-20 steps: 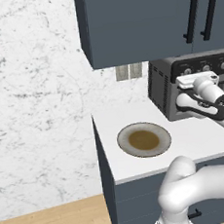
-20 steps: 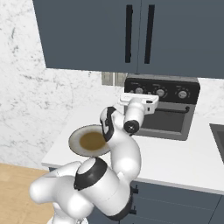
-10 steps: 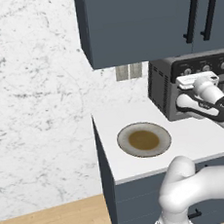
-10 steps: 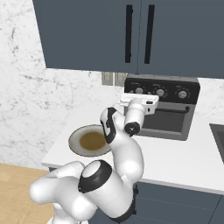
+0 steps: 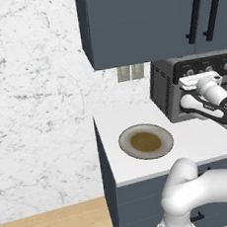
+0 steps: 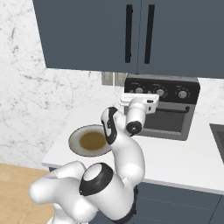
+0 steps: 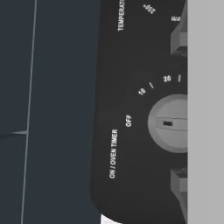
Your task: Pick up the kebab skewer and baguette bread, and place them inside the toaster oven. Close the toaster oven door and start by setting the timer.
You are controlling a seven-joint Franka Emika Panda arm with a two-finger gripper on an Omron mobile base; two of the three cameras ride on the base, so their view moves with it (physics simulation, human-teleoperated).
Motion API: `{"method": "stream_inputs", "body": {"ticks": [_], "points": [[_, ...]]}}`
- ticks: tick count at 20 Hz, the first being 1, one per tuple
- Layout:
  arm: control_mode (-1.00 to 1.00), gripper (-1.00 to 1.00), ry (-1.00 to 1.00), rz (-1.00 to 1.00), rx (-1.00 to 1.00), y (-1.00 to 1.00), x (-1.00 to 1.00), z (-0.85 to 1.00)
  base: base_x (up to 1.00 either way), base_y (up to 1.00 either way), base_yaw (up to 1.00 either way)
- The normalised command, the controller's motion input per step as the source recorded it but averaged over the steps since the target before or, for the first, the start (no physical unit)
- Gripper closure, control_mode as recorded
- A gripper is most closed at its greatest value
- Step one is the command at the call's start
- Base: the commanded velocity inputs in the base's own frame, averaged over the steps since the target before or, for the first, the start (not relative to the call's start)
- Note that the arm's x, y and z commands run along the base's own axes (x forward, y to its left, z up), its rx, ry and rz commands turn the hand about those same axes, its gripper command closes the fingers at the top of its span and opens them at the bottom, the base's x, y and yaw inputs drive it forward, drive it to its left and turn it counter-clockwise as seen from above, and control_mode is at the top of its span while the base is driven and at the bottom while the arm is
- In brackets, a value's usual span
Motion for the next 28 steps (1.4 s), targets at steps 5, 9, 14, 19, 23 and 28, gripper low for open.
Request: {"method": "stream_inputs", "body": {"ticks": [5, 9, 14, 19, 23, 28], "points": [[-1.00, -1.00, 0.00, 0.00, 0.00, 0.08, 0.00, 0.25, 0.00, 0.00, 0.00], [-1.00, -1.00, 0.00, 0.00, 0.00, 0.07, 0.04, 0.11, 0.00, 0.00, 0.00], [-1.00, -1.00, 0.00, 0.00, 0.00, 0.00, 0.04, 0.02, 0.00, 0.00, 0.00], [-1.00, -1.00, 0.00, 0.00, -0.01, 0.00, 0.00, -0.02, 0.00, 0.00, 0.00], [-1.00, -1.00, 0.00, 0.00, 0.00, 0.03, 0.00, 0.00, 0.00, 0.00, 0.00], [-1.00, -1.00, 0.00, 0.00, 0.00, 0.05, 0.00, 0.00, 0.00, 0.00, 0.00]]}}
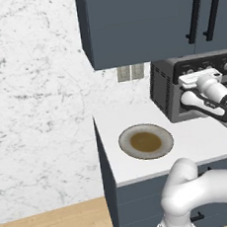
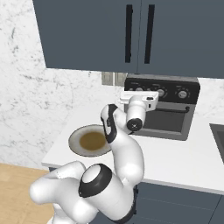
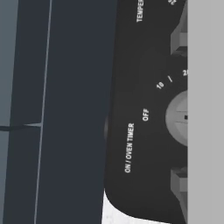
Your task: Pick up the kebab skewer and baguette bread, and place them inside the toaster oven. Close the toaster oven door and start by setting the timer.
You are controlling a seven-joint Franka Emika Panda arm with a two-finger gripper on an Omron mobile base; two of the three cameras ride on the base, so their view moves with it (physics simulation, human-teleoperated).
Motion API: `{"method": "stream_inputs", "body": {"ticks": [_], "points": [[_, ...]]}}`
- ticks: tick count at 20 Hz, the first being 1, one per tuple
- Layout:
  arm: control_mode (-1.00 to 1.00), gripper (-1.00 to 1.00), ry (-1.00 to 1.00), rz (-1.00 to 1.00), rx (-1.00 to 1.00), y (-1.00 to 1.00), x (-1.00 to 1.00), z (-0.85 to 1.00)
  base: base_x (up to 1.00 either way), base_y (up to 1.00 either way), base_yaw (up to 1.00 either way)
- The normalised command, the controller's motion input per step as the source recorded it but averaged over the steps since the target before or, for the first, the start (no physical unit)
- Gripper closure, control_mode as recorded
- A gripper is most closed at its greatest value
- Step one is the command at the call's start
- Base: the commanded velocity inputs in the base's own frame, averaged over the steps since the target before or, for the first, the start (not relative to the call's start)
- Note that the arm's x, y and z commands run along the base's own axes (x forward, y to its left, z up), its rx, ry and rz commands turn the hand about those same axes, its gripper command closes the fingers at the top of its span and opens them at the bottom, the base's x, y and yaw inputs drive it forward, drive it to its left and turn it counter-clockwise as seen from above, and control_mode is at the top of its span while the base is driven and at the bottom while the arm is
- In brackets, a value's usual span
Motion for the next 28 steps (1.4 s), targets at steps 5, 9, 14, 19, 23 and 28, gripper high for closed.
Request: {"method": "stream_inputs", "body": {"ticks": [5, 9, 14, 19, 23, 28], "points": [[-1.00, 1.00, 0.00, 0.00, 0.00, 0.06, 0.00, 0.00, 0.00, 0.00, 0.00], [-1.00, 1.00, 0.00, 0.00, 0.00, 0.00, 0.00, 0.00, 0.00, 0.00, 0.00], [-1.00, 1.00, 0.00, -0.01, 0.00, 0.00, -0.04, 0.00, 0.00, 0.00, 0.00], [-1.00, 1.00, 0.00, -0.03, 0.00, 0.00, -0.01, -0.01, 0.00, 0.00, 0.00], [-1.00, 1.00, 0.00, -0.06, 0.00, 0.00, -0.11, 0.00, 0.00, 0.00, 0.00], [-1.00, 1.00, 0.00, -0.06, 0.03, 0.00, -0.19, -0.06, 0.00, 0.00, 0.00]]}}
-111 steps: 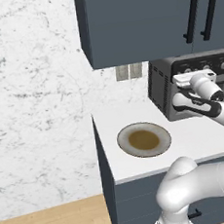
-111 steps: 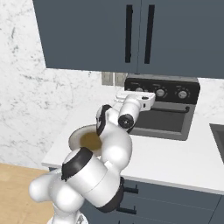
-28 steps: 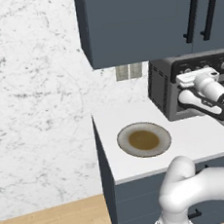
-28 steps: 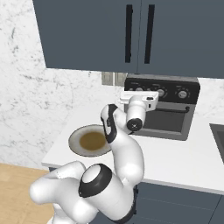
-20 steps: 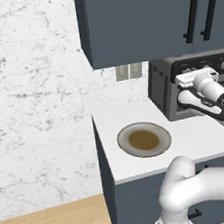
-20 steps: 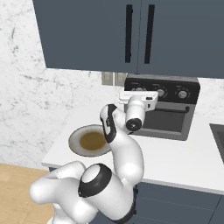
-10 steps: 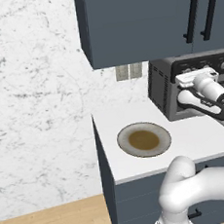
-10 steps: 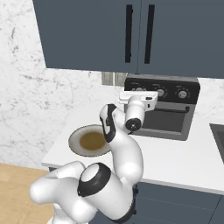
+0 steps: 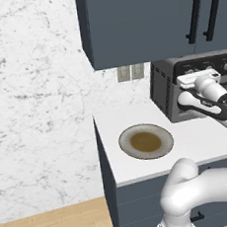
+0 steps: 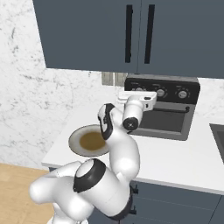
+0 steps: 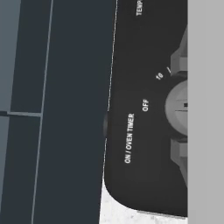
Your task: Pick up the kebab skewer and baguette bread, and place them inside the toaster oven. Close the toaster oven door and start by setting the timer.
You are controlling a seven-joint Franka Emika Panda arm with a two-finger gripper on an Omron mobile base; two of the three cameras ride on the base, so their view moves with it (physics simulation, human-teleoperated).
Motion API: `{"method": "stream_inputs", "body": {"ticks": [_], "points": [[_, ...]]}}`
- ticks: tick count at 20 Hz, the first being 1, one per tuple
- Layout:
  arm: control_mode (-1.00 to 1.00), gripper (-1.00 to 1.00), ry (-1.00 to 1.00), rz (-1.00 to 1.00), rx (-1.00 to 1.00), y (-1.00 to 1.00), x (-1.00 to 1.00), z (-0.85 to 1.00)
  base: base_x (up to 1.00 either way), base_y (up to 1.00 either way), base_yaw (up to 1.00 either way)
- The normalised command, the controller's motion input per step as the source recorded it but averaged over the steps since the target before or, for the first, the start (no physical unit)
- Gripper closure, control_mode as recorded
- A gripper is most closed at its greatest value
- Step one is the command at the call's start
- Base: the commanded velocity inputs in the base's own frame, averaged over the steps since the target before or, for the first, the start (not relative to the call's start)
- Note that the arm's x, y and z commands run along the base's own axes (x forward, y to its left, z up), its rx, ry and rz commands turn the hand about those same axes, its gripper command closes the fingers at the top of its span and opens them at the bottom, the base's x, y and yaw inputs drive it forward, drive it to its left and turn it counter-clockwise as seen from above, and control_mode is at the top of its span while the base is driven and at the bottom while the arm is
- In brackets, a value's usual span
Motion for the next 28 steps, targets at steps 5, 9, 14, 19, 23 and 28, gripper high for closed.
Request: {"method": "stream_inputs", "body": {"ticks": [5, 9, 14, 19, 23, 28], "points": [[-1.00, 1.00, 0.00, -0.05, 0.08, 0.00, -0.27, -0.12, 0.00, 0.00, 0.00], [-1.00, 1.00, 0.00, -0.02, 0.12, 0.00, -0.10, -0.01, 0.00, 0.00, 0.00], [-1.00, 1.00, 0.00, 0.00, 0.14, 0.00, -0.04, 0.00, 0.00, 0.00, 0.00], [-1.00, 1.00, 0.00, 0.00, 0.15, 0.00, -0.10, 0.00, 0.00, 0.00, 0.00], [-1.00, 1.00, 0.00, 0.00, 0.16, 0.00, -0.12, 0.00, 0.00, 0.00, 0.00], [-1.00, 1.00, 0.00, 0.00, 0.17, 0.00, -0.05, 0.00, 0.00, 0.00, 0.00]]}}
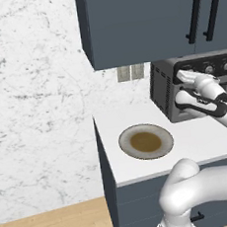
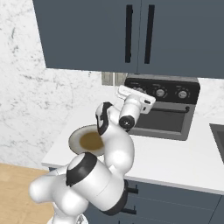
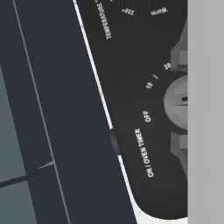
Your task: Pick up the kebab skewer and baguette bread, and place them inside the toaster oven. Close the toaster oven door and start by setting the timer.
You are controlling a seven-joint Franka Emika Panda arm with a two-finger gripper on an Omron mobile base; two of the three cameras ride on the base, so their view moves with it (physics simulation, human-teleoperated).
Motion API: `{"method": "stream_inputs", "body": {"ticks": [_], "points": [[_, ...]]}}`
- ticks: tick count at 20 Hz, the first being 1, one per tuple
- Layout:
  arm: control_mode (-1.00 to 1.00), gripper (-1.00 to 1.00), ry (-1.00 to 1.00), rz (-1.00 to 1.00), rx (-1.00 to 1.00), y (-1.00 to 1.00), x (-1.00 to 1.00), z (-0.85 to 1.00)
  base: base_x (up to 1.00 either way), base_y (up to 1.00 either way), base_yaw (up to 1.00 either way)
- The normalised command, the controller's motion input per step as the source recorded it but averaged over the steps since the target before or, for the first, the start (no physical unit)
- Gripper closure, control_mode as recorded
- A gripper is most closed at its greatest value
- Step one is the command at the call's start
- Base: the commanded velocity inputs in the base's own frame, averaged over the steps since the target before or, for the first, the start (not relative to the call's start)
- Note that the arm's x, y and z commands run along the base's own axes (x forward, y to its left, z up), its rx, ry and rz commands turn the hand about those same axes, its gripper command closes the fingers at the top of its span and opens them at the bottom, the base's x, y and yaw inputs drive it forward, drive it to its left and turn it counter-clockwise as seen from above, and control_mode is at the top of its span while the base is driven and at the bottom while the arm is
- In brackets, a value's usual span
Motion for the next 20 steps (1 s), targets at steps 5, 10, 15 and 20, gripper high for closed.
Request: {"method": "stream_inputs", "body": {"ticks": [5, 10, 15, 20], "points": [[-1.00, 1.00, 0.00, 0.00, 0.18, 0.00, -0.07, 0.00, 0.00, 0.00, 0.00], [-1.00, 1.00, 0.00, 0.00, 0.21, 0.00, -0.01, 0.00, 0.00, 0.00, 0.00], [-1.00, 1.00, 0.00, 0.00, 0.24, 0.00, 0.00, 0.00, 0.00, 0.00, 0.00], [-1.00, 1.00, 0.00, 0.00, 0.24, 0.00, 0.00, 0.00, 0.00, 0.00, 0.00]]}}
